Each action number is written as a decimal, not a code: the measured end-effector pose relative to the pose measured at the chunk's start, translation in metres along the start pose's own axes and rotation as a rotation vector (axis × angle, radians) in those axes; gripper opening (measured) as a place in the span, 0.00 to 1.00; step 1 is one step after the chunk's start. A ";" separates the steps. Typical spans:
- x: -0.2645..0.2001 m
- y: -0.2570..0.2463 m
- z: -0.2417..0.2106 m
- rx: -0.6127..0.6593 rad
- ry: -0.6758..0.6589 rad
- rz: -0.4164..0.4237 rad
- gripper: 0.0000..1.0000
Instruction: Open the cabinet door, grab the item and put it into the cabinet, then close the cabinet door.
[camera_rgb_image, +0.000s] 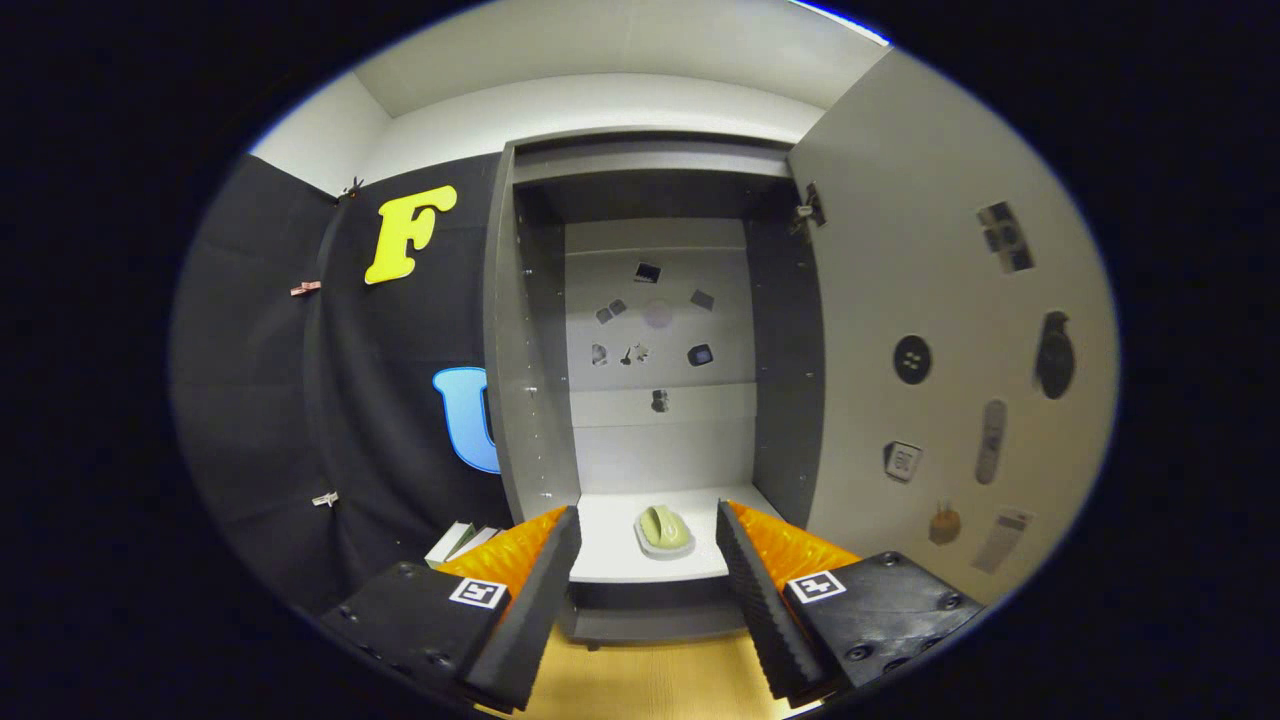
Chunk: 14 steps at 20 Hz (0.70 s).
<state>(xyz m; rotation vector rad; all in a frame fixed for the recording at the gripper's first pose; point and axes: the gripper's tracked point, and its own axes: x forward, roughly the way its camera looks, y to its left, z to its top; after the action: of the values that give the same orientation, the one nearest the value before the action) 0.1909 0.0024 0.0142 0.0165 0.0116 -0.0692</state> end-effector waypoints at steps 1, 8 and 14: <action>-0.012 -0.005 -0.001 0.006 -0.006 -0.024 0.89; -0.085 -0.040 0.001 0.010 -0.020 -0.119 0.98; -0.141 -0.122 0.026 0.024 -0.090 -0.207 0.98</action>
<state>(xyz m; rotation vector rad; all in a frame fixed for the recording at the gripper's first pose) 0.0420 -0.1097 0.0404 0.0358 -0.0772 -0.2768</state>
